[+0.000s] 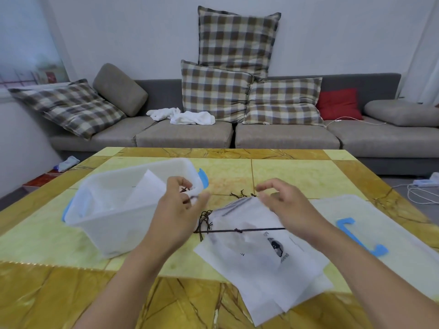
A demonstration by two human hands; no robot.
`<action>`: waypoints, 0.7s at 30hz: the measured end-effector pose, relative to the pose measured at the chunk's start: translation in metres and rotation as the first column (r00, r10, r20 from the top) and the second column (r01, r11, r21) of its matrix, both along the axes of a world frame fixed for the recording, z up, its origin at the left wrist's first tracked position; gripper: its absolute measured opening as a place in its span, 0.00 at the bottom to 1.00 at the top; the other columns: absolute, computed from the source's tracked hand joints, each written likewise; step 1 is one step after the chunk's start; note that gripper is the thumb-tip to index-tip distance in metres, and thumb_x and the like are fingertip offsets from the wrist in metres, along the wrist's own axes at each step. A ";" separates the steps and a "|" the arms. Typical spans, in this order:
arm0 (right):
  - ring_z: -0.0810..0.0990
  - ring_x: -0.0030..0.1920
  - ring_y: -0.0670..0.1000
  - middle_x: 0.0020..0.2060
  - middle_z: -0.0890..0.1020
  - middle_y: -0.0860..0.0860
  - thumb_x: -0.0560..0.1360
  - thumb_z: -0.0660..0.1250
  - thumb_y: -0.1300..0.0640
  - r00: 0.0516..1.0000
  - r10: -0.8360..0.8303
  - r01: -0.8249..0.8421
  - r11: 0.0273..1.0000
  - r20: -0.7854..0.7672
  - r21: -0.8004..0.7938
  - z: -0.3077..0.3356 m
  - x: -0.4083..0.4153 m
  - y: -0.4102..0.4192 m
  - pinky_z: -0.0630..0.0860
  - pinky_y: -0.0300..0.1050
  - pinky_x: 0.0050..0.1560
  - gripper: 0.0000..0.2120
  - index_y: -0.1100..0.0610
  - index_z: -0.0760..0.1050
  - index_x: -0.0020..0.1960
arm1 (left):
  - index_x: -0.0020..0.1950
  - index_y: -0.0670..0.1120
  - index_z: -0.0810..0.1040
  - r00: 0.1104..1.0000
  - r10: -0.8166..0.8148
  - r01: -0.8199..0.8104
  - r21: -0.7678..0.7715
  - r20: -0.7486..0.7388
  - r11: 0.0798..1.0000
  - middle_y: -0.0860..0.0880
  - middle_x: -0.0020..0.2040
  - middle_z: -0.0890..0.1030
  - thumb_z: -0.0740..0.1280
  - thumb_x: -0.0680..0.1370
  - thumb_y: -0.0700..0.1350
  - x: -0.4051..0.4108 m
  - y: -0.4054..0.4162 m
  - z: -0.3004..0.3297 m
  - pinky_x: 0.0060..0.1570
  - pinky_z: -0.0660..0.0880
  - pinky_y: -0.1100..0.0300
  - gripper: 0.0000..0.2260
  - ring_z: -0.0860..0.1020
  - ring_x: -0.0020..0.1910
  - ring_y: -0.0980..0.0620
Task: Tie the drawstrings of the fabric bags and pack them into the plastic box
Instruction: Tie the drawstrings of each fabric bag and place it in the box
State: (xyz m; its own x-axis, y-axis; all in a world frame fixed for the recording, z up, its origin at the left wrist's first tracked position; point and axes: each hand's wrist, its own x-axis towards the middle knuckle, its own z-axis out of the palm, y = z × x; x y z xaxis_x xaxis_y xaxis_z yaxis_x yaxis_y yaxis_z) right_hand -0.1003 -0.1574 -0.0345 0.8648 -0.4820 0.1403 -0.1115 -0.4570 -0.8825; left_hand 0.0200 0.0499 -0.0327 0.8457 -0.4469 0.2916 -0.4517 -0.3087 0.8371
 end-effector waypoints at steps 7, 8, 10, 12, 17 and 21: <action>0.76 0.47 0.46 0.48 0.70 0.41 0.69 0.71 0.32 0.935 0.122 -0.268 0.857 -0.332 -0.440 -0.009 -0.005 0.005 0.75 0.43 0.48 0.17 0.40 0.73 0.49 | 0.48 0.58 0.68 0.922 -0.290 0.111 0.542 0.257 0.833 0.58 0.49 0.67 0.75 0.66 0.61 0.000 0.004 -0.010 0.44 0.74 0.60 0.20 0.74 0.43 0.55; 0.76 0.46 0.46 0.47 0.70 0.43 0.69 0.72 0.32 0.927 0.119 -0.279 0.853 -0.356 -0.440 -0.009 -0.005 0.003 0.74 0.43 0.47 0.17 0.42 0.74 0.47 | 0.45 0.57 0.71 0.921 -0.305 0.110 0.590 0.241 0.800 0.58 0.48 0.66 0.77 0.65 0.60 0.001 0.005 -0.012 0.41 0.72 0.63 0.18 0.73 0.42 0.56; 0.75 0.46 0.46 0.47 0.70 0.44 0.70 0.73 0.36 0.924 0.122 -0.286 0.850 -0.363 -0.442 -0.011 -0.004 0.001 0.73 0.43 0.47 0.14 0.45 0.77 0.44 | 0.43 0.56 0.76 0.924 -0.303 0.107 0.604 0.233 0.790 0.57 0.47 0.66 0.77 0.69 0.58 0.005 0.003 -0.013 0.38 0.68 0.67 0.13 0.71 0.41 0.58; 0.74 0.47 0.45 0.47 0.70 0.44 0.74 0.72 0.40 0.920 0.136 -0.305 0.838 -0.368 -0.452 -0.014 -0.004 -0.001 0.71 0.41 0.47 0.10 0.45 0.78 0.44 | 0.43 0.54 0.80 0.924 -0.285 0.090 0.580 0.255 0.809 0.56 0.46 0.67 0.73 0.75 0.57 0.004 0.001 -0.011 0.38 0.66 0.68 0.08 0.70 0.41 0.58; 0.74 0.50 0.44 0.49 0.73 0.46 0.76 0.71 0.47 0.944 0.192 -0.280 0.897 -0.269 -0.343 -0.014 -0.001 -0.004 0.68 0.37 0.48 0.05 0.46 0.82 0.43 | 0.39 0.55 0.79 0.930 -0.300 0.188 0.427 0.211 0.885 0.55 0.51 0.70 0.66 0.79 0.56 -0.001 0.000 -0.019 0.54 0.68 0.60 0.11 0.70 0.55 0.56; 0.73 0.61 0.41 0.57 0.74 0.40 0.77 0.71 0.52 0.972 0.202 -0.216 0.968 -0.117 -0.127 -0.012 0.000 0.001 0.67 0.42 0.61 0.10 0.49 0.81 0.37 | 0.33 0.56 0.77 0.939 -0.234 0.192 0.179 0.253 0.965 0.63 0.60 0.72 0.67 0.79 0.54 -0.011 -0.004 -0.009 0.61 0.64 0.57 0.14 0.69 0.65 0.61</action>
State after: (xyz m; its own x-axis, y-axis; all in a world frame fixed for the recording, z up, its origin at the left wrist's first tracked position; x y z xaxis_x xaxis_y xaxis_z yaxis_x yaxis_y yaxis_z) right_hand -0.1001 -0.1568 -0.0463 0.9575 -0.2714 0.0979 -0.0873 -0.5960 -0.7982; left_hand 0.0089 0.0457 -0.0416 0.6248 -0.6638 0.4112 -0.7228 -0.2925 0.6261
